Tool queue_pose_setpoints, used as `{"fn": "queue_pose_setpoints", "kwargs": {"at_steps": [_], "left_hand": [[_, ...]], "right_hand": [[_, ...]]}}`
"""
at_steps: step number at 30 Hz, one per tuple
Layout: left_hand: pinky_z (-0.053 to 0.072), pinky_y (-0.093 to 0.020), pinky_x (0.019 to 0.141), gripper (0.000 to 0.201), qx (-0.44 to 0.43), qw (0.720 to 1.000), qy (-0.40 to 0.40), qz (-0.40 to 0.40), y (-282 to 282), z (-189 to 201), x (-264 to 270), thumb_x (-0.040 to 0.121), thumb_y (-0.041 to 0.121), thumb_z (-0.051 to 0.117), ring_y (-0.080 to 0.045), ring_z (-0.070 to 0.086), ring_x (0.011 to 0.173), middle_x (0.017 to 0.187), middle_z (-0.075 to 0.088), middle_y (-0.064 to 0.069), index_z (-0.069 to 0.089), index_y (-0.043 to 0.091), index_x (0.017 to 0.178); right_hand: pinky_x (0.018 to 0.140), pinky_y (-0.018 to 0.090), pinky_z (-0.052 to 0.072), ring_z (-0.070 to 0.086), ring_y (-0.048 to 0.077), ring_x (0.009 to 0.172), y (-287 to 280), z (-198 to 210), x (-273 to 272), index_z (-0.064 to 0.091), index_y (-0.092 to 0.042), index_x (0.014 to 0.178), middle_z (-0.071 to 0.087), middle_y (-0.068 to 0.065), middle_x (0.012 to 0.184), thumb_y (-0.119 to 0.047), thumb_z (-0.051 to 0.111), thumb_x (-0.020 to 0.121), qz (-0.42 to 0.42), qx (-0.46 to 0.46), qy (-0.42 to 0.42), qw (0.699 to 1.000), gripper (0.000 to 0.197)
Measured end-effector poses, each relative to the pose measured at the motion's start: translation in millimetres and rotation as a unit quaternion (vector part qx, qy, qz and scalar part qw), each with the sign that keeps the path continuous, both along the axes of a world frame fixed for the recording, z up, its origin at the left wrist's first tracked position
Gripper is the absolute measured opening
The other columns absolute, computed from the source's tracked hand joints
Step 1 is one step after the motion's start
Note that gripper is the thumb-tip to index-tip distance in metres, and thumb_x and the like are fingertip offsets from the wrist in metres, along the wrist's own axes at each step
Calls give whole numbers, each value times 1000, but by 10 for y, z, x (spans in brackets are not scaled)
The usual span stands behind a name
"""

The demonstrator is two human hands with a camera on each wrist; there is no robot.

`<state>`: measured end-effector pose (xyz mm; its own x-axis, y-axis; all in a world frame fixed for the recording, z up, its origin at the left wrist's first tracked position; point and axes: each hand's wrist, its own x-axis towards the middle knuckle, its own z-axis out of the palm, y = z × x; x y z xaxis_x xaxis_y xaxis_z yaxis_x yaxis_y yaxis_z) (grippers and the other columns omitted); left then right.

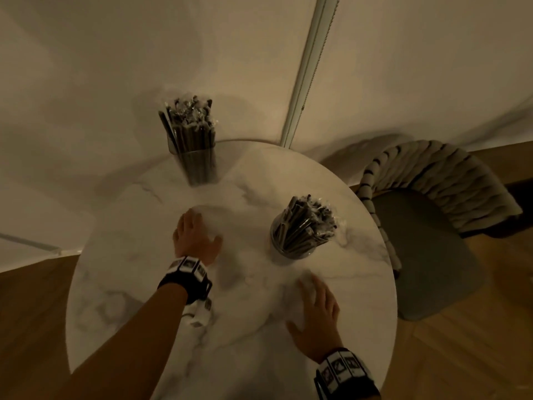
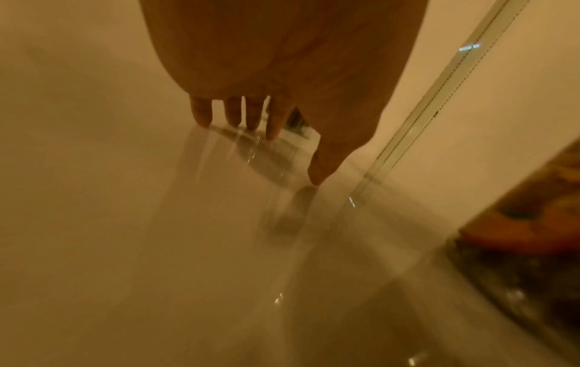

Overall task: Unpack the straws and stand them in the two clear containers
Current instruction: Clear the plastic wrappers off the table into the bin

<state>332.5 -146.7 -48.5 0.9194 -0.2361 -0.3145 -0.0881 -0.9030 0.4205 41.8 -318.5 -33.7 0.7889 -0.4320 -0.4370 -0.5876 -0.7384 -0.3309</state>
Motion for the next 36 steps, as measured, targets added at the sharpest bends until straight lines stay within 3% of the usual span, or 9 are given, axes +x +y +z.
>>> {"fn": "queue_pose_setpoints", "kwargs": {"at_steps": [2, 5, 7, 10, 13, 17, 21, 25, 36], "left_hand": [[7, -46, 122, 89, 25, 998, -21, -60, 116, -102, -206, 89, 52, 54, -25, -2, 151, 165, -2, -4, 6, 19, 156], [3, -47, 122, 84, 20, 995, -40, -85, 212, -150, -347, 93, 54, 46, -23, -7, 151, 165, -7, -2, 3, 22, 157], [3, -46, 122, 82, 25, 995, -35, -91, 239, -157, -337, 93, 58, 41, -21, -7, 151, 165, -8, -1, 3, 23, 157], [5, -44, 122, 84, 33, 994, -44, -95, 271, -151, -323, 87, 62, 30, -20, -5, 152, 165, -7, 1, 3, 24, 157], [5, -42, 123, 83, 31, 992, -58, -104, 308, -150, -344, 87, 64, 21, -19, -6, 152, 164, -9, 1, 2, 24, 157], [6, -40, 123, 81, 16, 992, -75, -99, 345, -190, -344, 86, 65, 18, -15, -4, 151, 165, -5, 4, 7, 26, 157], [10, -40, 122, 76, 7, 991, -91, -94, 364, -249, -366, 92, 63, 28, -14, -2, 152, 165, -4, 6, 8, 28, 157], [13, -40, 122, 76, 10, 990, -104, -92, 367, -244, -383, 91, 61, 29, -15, 3, 152, 165, 3, 4, 13, 27, 157], [14, -40, 121, 77, 31, 990, -82, -107, 392, -201, -350, 88, 59, 28, -15, 5, 151, 165, 2, 4, 14, 26, 157]], "right_hand": [[113, 48, 30, 24, 29, 140, -60, 128, 176, 16, -26, 153, 21, 1, 156, -67, 65, 72, -103, 39, -86, 990, 103], [114, 45, 35, 29, 21, 139, -205, 323, 549, 16, -26, 154, 29, -1, 152, -69, 77, 65, -215, 118, -216, 945, 116], [111, 44, 41, 38, 18, 136, -280, 455, 804, 25, -30, 149, 36, -5, 148, -68, 80, 63, -221, 138, -297, 919, 109], [102, 40, 51, 51, 11, 125, -324, 561, 1147, 37, -31, 140, 48, -10, 140, -48, 87, 67, -199, 151, -344, 905, 91], [101, 35, 52, 53, 2, 118, -352, 603, 1508, 38, -32, 138, 51, -15, 134, -36, 91, 65, -206, 175, -354, 895, 90], [102, 37, 50, 53, 7, 117, -415, 587, 2046, 35, -42, 130, 51, -16, 129, -38, 92, 62, -205, 193, -341, 897, 89], [100, 39, 51, 57, 16, 116, -508, 580, 2562, 38, -32, 133, 55, -9, 129, -50, 88, 56, -188, 176, -333, 907, 93], [103, 41, 48, 56, 24, 122, -634, 587, 3023, 38, -19, 138, 57, 2, 136, -34, 90, 64, -171, 152, -328, 916, 92], [98, 40, 47, 58, 33, 121, -753, 587, 3494, 32, -19, 141, 59, 7, 135, -28, 91, 66, -185, 156, -295, 924, 96]]}}
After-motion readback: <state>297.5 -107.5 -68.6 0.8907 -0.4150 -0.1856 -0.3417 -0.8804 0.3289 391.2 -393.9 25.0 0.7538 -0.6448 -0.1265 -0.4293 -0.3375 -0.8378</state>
